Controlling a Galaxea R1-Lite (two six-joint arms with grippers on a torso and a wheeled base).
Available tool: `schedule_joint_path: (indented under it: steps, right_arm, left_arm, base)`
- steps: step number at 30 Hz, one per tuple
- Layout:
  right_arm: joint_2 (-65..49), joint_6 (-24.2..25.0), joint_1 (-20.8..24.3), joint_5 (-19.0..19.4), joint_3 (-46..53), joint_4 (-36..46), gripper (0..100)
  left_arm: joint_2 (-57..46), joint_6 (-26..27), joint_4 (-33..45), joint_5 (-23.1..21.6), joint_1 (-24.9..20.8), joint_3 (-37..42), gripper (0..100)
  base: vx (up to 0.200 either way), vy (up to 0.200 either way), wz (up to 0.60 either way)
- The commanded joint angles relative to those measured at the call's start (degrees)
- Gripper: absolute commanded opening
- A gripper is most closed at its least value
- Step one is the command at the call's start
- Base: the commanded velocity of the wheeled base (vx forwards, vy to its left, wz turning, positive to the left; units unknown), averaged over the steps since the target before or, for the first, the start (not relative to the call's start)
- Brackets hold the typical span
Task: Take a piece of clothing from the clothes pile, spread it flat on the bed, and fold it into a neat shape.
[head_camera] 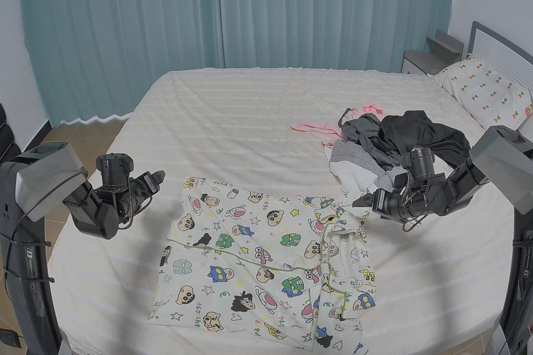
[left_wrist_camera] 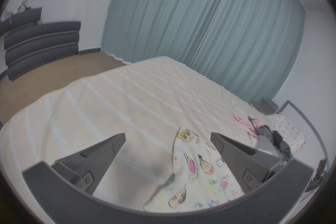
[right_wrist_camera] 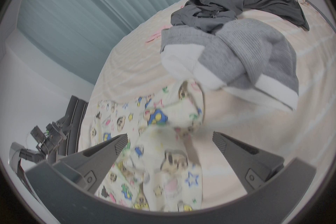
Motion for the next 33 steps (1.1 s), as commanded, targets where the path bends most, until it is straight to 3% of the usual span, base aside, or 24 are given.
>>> schedule_joint_path:
  steps: [1, 6, 17, 21, 33]
  right_arm:
    - [-8.88, -4.25, 1.06, 4.29, 18.27, -7.35, 100]
    - [-6.59, -6.62, 1.23, 8.07, 26.09, -15.79, 100]
    - [2.20, -6.71, 2.73, 7.02, 23.90, -20.79, 100]
    - [4.31, -6.71, 3.60, 3.85, 21.96, -22.03, 100]
    - [6.59, -6.54, 4.40, 3.41, 17.83, -20.44, 100]
  left_arm:
    - [-12.51, -9.94, -0.44, -10.05, -1.01, 14.62, 100]
    - [-15.94, -16.18, -1.58, -12.16, -3.30, 21.30, 100]
    - [-15.15, -26.03, -18.64, -11.72, -7.78, 32.90, 100]
    - [-12.78, -27.43, -21.36, -11.46, -7.78, 33.34, 100]
    - [-7.15, -27.70, -29.62, -9.26, -7.69, 35.10, 100]
  base:
    - [0.000, 0.000, 0.00]
    - [0.000, 0.000, 0.00]
    - [0.000, 0.000, 0.00]
    - [0.000, 0.000, 0.00]
    - [0.000, 0.000, 0.00]
